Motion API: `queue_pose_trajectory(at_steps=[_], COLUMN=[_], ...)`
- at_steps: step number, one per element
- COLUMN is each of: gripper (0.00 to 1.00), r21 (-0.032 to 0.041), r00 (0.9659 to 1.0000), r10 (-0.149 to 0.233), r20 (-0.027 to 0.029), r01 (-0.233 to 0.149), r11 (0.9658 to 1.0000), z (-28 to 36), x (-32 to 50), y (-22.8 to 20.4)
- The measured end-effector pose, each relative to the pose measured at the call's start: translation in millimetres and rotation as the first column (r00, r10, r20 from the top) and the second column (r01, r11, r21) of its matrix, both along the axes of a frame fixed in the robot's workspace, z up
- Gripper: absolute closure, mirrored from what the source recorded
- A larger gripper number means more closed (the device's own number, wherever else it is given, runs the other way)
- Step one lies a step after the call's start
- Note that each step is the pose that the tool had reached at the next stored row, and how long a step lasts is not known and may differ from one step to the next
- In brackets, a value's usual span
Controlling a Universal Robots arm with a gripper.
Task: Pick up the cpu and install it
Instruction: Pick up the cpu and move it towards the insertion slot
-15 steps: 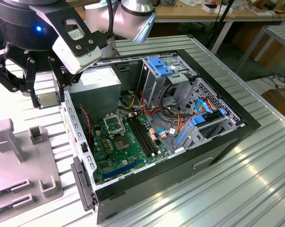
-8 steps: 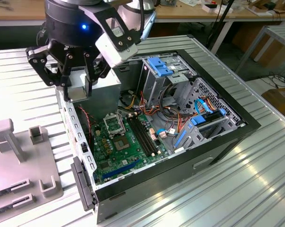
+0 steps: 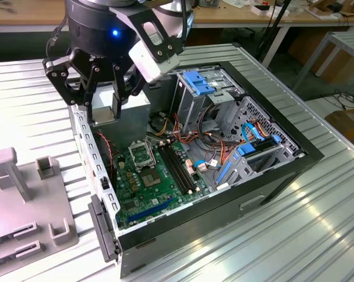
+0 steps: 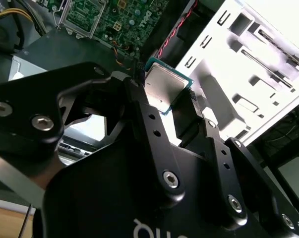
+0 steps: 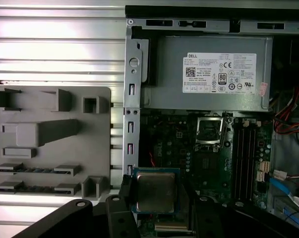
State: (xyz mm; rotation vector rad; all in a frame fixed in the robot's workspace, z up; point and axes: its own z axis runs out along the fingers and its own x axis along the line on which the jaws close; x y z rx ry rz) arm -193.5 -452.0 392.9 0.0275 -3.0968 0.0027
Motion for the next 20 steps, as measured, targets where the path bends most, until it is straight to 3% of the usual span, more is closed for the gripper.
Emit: queue_pose_trajectory(at_steps=[20], gripper=[0.53], r21=[0.0001], r00=[1.0], r10=[0.0], r20=[0.0], r01=[0.0], r11=[1.0], z=[0.0], x=[33.1], y=[0.0])
